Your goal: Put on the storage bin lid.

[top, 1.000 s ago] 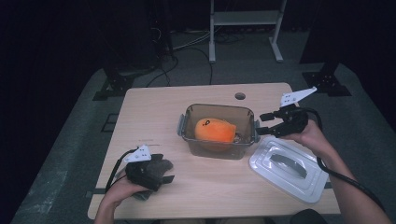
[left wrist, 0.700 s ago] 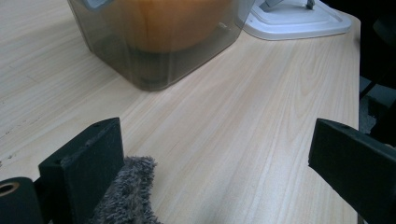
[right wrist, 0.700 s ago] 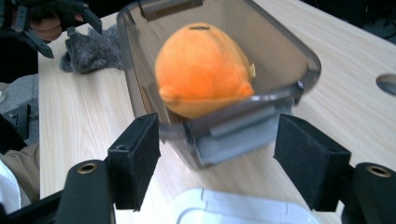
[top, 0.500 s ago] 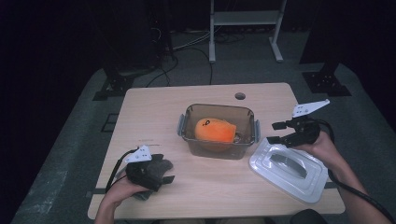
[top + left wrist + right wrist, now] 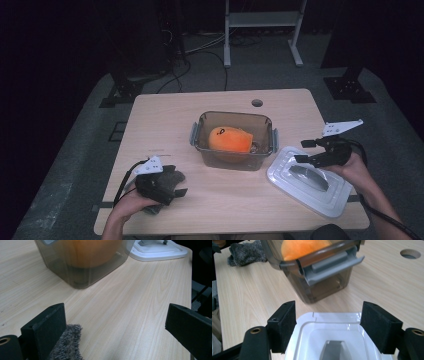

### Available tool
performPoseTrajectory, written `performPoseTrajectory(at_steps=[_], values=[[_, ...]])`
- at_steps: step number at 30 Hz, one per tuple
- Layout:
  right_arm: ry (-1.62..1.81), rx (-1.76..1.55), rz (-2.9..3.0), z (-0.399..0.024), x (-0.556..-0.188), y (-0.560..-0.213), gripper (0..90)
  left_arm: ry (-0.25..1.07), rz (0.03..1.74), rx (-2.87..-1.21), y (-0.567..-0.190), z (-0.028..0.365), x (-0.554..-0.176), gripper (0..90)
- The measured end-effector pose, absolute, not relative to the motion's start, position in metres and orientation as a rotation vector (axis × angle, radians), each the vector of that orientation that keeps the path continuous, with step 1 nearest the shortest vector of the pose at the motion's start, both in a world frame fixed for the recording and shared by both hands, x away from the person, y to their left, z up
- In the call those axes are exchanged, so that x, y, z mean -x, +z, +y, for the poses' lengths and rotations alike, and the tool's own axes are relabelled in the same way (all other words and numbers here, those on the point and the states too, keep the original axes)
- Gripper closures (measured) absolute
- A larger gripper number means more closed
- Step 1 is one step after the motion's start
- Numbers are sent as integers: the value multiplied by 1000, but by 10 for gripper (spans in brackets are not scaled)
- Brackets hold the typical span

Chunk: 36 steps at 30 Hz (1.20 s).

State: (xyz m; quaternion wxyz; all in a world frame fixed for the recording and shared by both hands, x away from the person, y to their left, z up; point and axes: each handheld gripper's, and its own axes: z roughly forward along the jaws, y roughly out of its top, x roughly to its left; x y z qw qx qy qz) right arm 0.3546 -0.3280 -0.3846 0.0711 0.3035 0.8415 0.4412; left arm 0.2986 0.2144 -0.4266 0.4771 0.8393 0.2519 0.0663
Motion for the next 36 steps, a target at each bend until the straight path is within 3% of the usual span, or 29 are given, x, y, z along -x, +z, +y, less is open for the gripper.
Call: performPoseTrajectory(at_steps=[36], values=[[1254,-1044,2517,-353,-329,-439,299,156,615,-2053,-428,212,-299,27]])
